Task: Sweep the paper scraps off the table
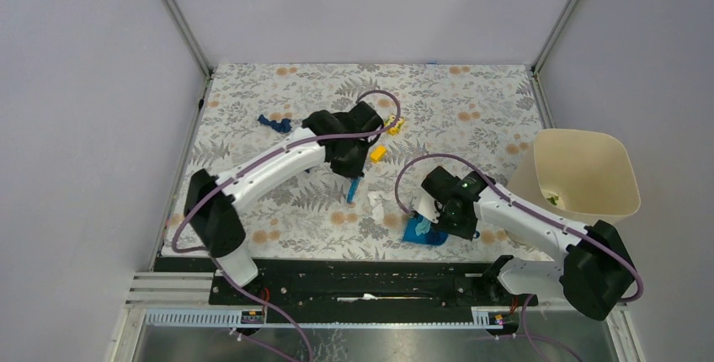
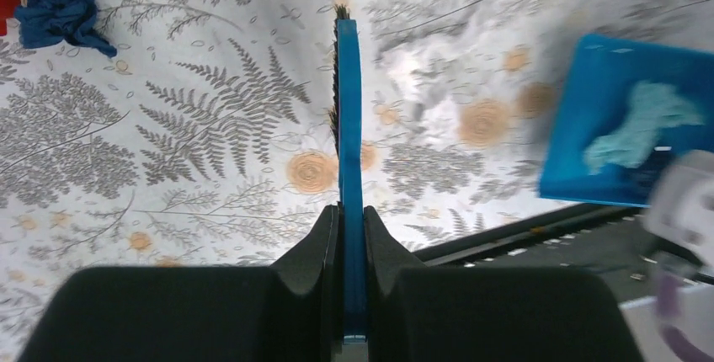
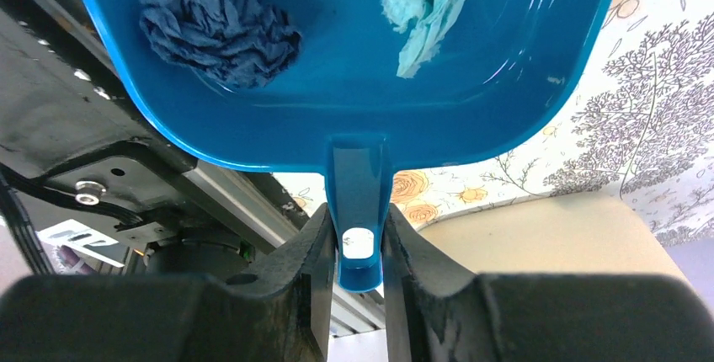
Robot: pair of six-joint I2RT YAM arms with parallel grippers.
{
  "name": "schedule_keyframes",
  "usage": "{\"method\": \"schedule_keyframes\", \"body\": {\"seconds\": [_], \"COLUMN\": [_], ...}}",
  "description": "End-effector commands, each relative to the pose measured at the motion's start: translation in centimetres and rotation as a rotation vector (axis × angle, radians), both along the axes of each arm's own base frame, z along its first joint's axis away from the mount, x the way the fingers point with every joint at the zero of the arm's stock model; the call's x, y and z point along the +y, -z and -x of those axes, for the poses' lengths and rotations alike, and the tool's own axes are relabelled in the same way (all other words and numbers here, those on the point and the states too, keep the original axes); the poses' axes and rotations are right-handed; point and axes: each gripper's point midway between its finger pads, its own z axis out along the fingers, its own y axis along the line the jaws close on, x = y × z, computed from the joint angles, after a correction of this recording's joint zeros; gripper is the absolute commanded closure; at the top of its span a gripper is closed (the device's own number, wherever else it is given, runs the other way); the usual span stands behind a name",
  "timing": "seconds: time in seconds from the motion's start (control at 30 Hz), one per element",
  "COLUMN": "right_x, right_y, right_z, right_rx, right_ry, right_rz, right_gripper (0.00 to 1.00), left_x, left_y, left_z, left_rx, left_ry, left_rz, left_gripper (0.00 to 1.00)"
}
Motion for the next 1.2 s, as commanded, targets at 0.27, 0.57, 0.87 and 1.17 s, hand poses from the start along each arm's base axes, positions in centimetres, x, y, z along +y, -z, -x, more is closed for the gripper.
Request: {"method": "schedule_keyframes", "body": {"seconds": [0.27,0.57,0.87,1.17], "right_x": [-0.1,2.8,2.8,3.0], "right_y": [0.6,0.8,1.8,2.6], "right_z": [-3.4,-4.0,-3.2,-2.1], "right_rx": [-0.046,0.010,0.022,0.038], "right_ry": [0.079,0.068,0.064,0.081], "right_rz": [0.125,0.031,0.002,-0.045], "right_gripper": [1.00,1.00,1.00,1.00], "left_x": [-4.0,-10.6,-11.1,-10.5], "left_y": [5.7,3.3,-1.1,-2.6], "left_z": [-1.0,3.5,2.6,0.2], "left_rx": [0.159,0.309,0.197,0.077], "left_ry": [0.155,0.278,0.271,0.209], "left_rz": [0.056,0.470,0.553,0.545], "left_gripper": [1.00,1.00,1.00,1.00]}}
